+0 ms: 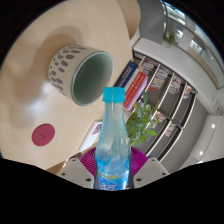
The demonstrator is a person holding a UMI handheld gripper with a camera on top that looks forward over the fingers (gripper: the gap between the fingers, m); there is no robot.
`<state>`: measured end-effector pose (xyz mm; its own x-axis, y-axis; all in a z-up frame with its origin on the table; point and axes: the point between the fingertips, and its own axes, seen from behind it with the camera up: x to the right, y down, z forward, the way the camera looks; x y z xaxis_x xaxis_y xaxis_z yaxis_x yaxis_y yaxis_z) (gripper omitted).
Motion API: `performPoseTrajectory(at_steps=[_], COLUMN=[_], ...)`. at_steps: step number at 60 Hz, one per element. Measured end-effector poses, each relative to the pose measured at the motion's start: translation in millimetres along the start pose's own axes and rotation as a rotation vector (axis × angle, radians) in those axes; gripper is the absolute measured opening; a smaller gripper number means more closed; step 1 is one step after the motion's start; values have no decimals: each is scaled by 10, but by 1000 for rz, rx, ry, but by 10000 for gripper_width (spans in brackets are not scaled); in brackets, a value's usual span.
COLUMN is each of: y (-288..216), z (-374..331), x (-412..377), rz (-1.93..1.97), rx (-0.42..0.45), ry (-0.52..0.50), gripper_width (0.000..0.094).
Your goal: Pour water
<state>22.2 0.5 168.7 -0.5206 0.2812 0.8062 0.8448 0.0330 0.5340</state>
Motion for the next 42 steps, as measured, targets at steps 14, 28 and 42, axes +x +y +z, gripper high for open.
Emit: performPoseTrajectory(at_steps=[14, 28, 42], y=[-9, -23, -231], z=[101, 115, -107], x=[-70, -102, 250], rz=[-200, -180, 448], rx=[-39, -21, 106], ry=[-11, -9, 1], gripper_width=[394, 392, 394])
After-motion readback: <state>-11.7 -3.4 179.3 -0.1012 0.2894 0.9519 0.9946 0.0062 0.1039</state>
